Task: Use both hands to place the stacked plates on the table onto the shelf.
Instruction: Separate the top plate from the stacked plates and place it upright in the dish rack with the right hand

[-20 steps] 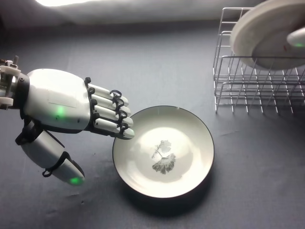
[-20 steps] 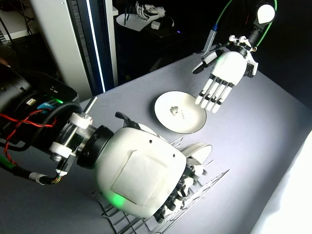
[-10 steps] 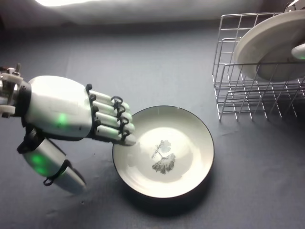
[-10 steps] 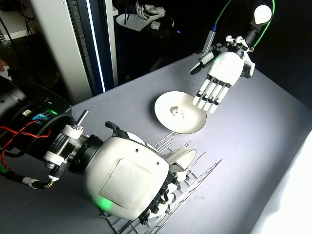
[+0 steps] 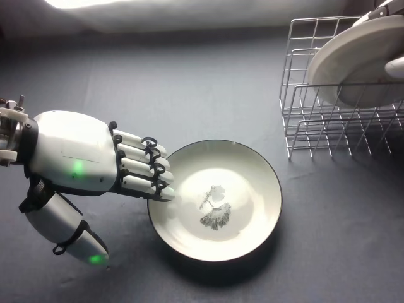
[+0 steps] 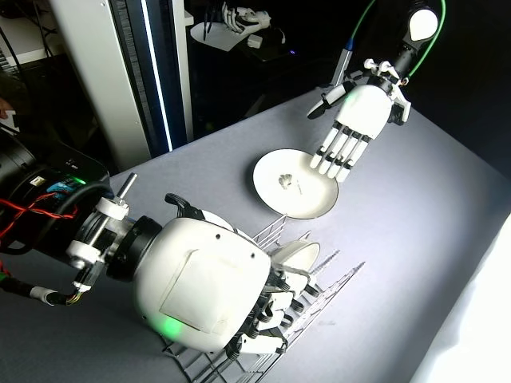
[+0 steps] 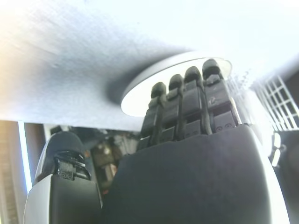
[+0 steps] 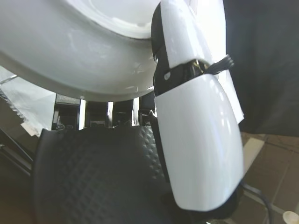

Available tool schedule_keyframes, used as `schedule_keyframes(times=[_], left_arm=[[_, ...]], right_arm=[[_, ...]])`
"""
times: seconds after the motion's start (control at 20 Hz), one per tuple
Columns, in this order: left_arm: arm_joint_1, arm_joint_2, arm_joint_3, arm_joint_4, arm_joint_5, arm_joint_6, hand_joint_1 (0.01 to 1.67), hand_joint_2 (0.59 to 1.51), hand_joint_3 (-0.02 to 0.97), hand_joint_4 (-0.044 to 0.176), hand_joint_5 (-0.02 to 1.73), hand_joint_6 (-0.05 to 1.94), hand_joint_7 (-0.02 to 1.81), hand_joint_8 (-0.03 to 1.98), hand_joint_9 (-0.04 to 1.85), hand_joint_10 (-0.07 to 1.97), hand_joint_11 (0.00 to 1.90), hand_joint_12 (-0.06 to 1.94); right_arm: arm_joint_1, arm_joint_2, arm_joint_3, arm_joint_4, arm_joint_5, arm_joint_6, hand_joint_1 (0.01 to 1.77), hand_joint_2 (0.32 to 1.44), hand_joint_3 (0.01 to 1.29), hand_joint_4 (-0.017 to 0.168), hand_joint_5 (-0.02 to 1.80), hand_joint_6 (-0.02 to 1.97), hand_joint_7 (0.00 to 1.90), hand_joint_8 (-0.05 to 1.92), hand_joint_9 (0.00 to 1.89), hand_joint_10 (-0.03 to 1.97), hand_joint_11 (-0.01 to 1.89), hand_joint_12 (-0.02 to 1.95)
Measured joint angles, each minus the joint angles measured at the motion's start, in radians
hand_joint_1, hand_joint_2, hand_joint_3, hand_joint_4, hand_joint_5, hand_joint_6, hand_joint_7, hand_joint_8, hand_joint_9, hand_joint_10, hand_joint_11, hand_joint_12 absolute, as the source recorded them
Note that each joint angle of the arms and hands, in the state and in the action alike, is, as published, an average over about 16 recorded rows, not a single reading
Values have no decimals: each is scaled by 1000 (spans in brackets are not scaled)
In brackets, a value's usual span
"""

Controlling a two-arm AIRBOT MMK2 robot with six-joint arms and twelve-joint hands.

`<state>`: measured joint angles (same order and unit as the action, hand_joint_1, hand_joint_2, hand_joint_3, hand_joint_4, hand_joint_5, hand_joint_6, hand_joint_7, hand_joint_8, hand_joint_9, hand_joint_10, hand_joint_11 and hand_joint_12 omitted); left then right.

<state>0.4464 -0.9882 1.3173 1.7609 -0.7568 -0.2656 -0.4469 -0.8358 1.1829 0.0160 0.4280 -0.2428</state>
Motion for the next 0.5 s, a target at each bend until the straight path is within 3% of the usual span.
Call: schedule_keyframes(times=[0.1, 0.25, 0.5], left_arm=[[5, -1, 1, -1, 3, 1, 14, 1117, 18, -1, 75, 16, 63, 9, 37, 1, 31, 21], [11, -3, 4, -5, 7, 3, 14, 1117, 17, -1, 73, 15, 60, 9, 30, -5, 29, 21], [33, -5, 9, -15, 10, 10, 14, 1118, 17, -1, 76, 14, 63, 5, 22, -15, 33, 21]], right_arm=[[14, -1, -1, -7, -7, -1, 1201, 1096, 12, -5, 674, 90, 759, 36, 682, 398, 281, 1377], [43, -2, -4, -15, -18, -3, 1151, 1095, 13, -5, 618, 58, 675, 23, 600, 290, 190, 1299], [99, -5, -20, -54, -33, -7, 1045, 1081, 13, -4, 461, 35, 459, 13, 394, 117, 63, 988]])
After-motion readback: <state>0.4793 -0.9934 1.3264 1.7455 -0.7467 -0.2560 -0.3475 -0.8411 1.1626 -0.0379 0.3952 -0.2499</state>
